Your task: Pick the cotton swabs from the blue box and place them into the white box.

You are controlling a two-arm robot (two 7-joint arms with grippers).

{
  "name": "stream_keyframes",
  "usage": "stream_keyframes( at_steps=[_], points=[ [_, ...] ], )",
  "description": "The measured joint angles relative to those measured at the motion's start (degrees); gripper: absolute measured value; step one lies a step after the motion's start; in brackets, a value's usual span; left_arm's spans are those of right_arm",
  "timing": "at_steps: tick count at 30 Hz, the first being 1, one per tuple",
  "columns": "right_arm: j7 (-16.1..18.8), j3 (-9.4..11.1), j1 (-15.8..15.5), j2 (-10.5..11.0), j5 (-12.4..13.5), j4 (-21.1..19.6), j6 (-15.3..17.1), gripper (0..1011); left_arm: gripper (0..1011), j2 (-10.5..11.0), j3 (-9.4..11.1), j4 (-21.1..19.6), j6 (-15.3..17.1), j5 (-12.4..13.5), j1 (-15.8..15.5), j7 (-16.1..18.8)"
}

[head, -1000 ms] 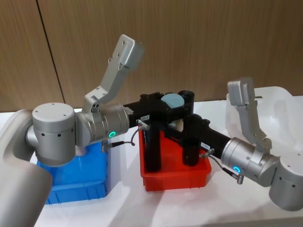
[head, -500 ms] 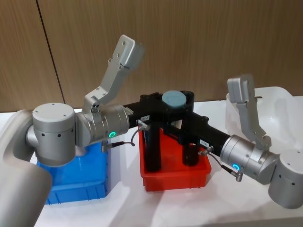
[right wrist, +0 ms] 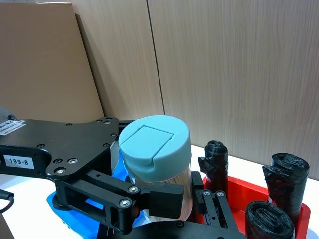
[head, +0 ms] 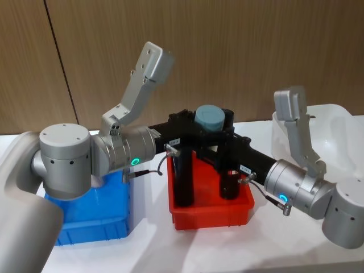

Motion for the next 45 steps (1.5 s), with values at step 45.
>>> stream_keyframes(
  at_steps=[45],
  points=[
    [-8.8,4.6,1.7,3.1,0.1,8.7,-3.4,668,1004,0.0,0.0,0.0,0.0,0.0,0.0,0.0]
  ],
)
